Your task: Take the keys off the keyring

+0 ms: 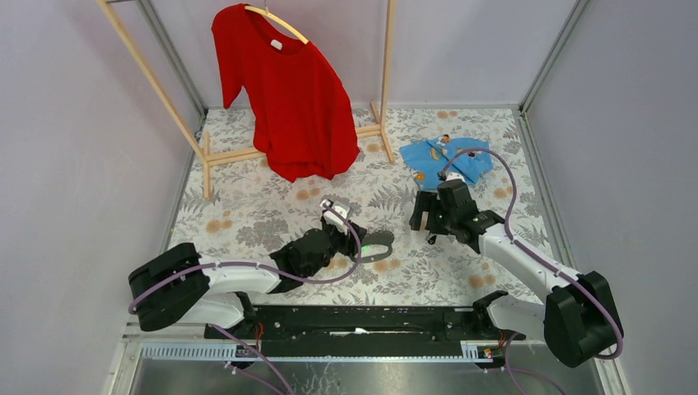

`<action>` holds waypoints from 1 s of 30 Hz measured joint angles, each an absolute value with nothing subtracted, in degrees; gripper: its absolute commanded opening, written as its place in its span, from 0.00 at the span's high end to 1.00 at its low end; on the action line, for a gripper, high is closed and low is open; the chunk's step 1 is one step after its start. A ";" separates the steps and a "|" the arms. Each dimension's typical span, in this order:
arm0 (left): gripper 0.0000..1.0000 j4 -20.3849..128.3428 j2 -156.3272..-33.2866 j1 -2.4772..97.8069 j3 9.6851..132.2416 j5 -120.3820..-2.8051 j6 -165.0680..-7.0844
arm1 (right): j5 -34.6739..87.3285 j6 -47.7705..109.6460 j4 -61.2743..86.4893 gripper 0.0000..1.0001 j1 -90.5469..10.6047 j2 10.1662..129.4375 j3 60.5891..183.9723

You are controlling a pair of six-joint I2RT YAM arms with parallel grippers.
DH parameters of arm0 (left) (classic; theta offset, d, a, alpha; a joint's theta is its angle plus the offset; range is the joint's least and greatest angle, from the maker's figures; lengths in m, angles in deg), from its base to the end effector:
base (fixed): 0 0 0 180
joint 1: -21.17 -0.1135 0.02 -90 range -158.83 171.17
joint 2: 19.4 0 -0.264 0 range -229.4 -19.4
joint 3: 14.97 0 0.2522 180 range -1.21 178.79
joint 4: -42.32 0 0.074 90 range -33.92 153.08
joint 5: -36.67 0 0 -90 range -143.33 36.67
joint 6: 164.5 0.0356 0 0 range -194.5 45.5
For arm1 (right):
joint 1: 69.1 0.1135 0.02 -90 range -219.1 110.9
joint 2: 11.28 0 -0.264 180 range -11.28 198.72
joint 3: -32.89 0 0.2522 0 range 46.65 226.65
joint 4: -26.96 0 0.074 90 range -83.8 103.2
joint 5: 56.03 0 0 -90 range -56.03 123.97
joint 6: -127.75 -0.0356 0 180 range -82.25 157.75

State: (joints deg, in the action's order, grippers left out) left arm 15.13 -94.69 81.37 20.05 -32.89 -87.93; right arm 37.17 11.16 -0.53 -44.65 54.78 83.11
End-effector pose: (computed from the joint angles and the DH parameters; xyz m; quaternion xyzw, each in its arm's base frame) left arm 0.1350 -0.2107 0.1815 0.2046 0.7511 -0.2556 0.5733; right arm 0.2149 0.0955 0.2108 0.0282 0.9175 0.1475 0.3684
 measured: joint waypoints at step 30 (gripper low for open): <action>0.43 29.32 -96.81 74.92 14.94 -29.74 -151.12 | 28.60 1.13 16.65 0.44 -29.68 75.68 85.43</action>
